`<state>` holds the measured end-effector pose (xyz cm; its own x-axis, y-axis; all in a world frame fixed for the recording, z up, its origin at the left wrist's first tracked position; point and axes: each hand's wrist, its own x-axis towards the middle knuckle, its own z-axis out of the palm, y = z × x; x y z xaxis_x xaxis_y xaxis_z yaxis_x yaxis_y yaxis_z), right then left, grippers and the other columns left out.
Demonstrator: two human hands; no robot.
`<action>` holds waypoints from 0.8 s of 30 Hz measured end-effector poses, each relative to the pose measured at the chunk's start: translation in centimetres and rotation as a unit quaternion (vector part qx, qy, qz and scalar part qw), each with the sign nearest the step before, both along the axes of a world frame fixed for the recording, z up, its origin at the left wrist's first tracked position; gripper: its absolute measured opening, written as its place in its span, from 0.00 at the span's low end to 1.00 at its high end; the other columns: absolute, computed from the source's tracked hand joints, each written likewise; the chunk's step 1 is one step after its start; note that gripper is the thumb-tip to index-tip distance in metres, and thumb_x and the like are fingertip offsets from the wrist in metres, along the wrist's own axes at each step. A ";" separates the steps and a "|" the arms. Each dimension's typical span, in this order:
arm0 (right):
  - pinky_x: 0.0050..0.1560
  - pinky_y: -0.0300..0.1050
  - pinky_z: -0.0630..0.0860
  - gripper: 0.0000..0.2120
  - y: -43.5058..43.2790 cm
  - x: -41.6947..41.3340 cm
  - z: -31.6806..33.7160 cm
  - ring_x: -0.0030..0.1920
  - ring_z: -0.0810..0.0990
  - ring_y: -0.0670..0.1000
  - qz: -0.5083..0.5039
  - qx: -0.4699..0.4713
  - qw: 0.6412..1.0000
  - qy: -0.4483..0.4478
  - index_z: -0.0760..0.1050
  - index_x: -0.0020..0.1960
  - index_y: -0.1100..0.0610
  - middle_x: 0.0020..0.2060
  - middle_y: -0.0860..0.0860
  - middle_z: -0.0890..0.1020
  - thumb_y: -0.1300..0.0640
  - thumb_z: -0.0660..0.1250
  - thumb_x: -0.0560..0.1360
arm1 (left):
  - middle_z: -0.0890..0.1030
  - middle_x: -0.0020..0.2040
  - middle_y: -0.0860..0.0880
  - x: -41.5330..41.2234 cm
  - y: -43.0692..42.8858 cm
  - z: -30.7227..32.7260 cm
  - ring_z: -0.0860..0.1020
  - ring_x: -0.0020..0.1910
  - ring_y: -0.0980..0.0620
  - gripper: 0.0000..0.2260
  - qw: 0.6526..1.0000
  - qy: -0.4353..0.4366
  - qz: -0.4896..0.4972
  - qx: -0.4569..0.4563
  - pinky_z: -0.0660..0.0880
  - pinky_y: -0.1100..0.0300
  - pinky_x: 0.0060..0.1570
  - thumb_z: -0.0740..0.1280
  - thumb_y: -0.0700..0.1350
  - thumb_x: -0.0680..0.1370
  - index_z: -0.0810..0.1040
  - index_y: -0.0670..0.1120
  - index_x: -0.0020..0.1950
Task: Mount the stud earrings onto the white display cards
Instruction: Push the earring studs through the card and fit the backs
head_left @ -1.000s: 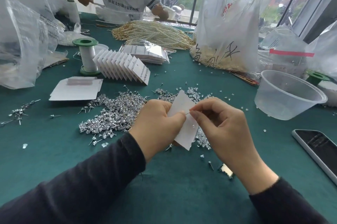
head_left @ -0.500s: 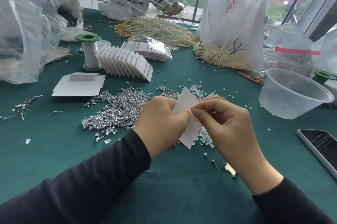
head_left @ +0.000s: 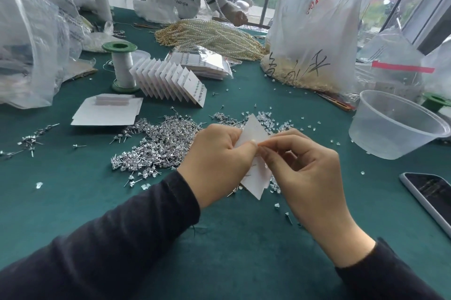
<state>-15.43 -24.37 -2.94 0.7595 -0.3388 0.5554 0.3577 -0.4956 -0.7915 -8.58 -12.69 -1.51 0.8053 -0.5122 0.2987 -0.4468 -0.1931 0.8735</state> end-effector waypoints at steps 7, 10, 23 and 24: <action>0.37 0.49 0.75 0.01 0.0 -0.2 0.1 0.35 0.77 0.55 -0.023 -0.008 0.999 0.024 0.78 0.38 0.54 0.34 0.50 0.81 0.58 0.69 0.68 | 0.70 0.27 0.44 0.0 -0.3 0.2 0.66 0.26 0.52 0.19 0.999 0.040 -0.007 -0.008 0.63 0.59 0.29 0.61 0.48 0.65 0.70 0.30 0.32; 0.38 0.48 0.75 0.03 0.0 -0.2 0.3 0.35 0.77 0.55 -0.018 -0.010 1.000 0.021 0.78 0.37 0.53 0.34 0.50 0.80 0.58 0.68 0.69 | 0.70 0.27 0.44 0.0 -0.2 0.3 0.67 0.27 0.51 0.19 1.000 0.030 -0.002 -0.003 0.63 0.59 0.29 0.60 0.49 0.65 0.71 0.31 0.32; 0.37 0.37 0.70 0.04 0.1 -0.1 0.1 0.35 0.74 0.44 -0.048 -0.062 0.997 -0.025 0.79 0.37 0.54 0.34 0.45 0.79 0.61 0.70 0.69 | 0.81 0.32 0.41 1.6 1.2 2.3 0.79 0.29 0.47 0.38 0.967 0.209 -0.143 0.017 0.77 0.59 0.30 0.57 0.70 0.66 0.77 0.32 0.40; 0.39 0.36 0.70 0.04 -0.1 0.0 0.2 0.37 0.75 0.44 -0.049 -0.038 0.998 -0.021 0.78 0.37 0.52 0.35 0.45 0.80 0.60 0.70 0.69 | 0.83 0.35 0.41 2.0 1.6 2.6 0.80 0.31 0.46 0.38 0.964 0.219 -0.148 0.036 0.77 0.60 0.30 0.56 0.71 0.65 0.78 0.35 0.43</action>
